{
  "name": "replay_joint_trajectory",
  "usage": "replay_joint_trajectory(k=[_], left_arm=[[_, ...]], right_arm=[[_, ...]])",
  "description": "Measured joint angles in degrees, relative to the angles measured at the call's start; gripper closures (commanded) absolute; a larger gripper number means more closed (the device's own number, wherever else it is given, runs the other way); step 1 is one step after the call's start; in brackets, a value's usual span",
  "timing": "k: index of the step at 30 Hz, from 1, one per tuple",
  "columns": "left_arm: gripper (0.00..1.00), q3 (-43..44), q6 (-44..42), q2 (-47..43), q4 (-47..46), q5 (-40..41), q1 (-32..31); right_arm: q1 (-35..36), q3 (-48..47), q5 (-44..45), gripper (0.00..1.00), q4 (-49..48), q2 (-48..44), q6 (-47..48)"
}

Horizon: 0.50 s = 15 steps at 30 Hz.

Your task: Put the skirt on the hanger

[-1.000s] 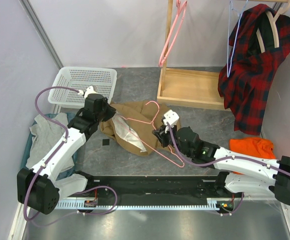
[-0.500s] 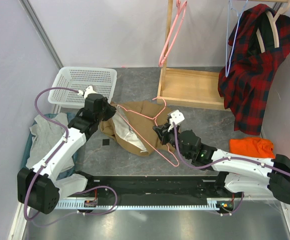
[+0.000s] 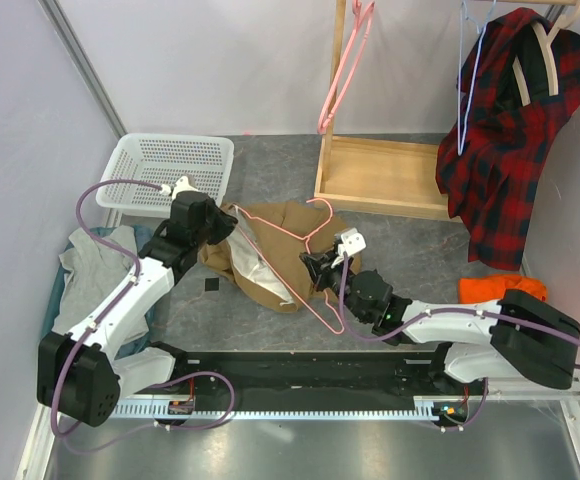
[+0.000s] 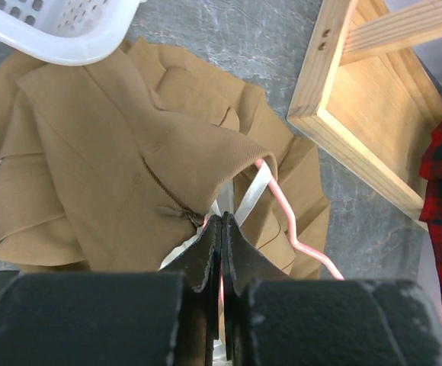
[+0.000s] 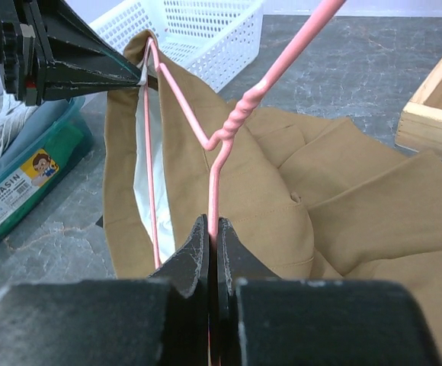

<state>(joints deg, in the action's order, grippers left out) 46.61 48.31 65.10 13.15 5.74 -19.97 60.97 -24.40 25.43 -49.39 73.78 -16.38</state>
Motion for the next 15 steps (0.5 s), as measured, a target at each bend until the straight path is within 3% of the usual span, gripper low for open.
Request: replay_joint_trajectory(k=[15], left_arm=[[0.98,-0.50,-0.02,-1.11,-5.49,-2.82,0.79]], right_arm=[[1.11,3.93,-2.69,1.00,-15.56,6.23,1.68]])
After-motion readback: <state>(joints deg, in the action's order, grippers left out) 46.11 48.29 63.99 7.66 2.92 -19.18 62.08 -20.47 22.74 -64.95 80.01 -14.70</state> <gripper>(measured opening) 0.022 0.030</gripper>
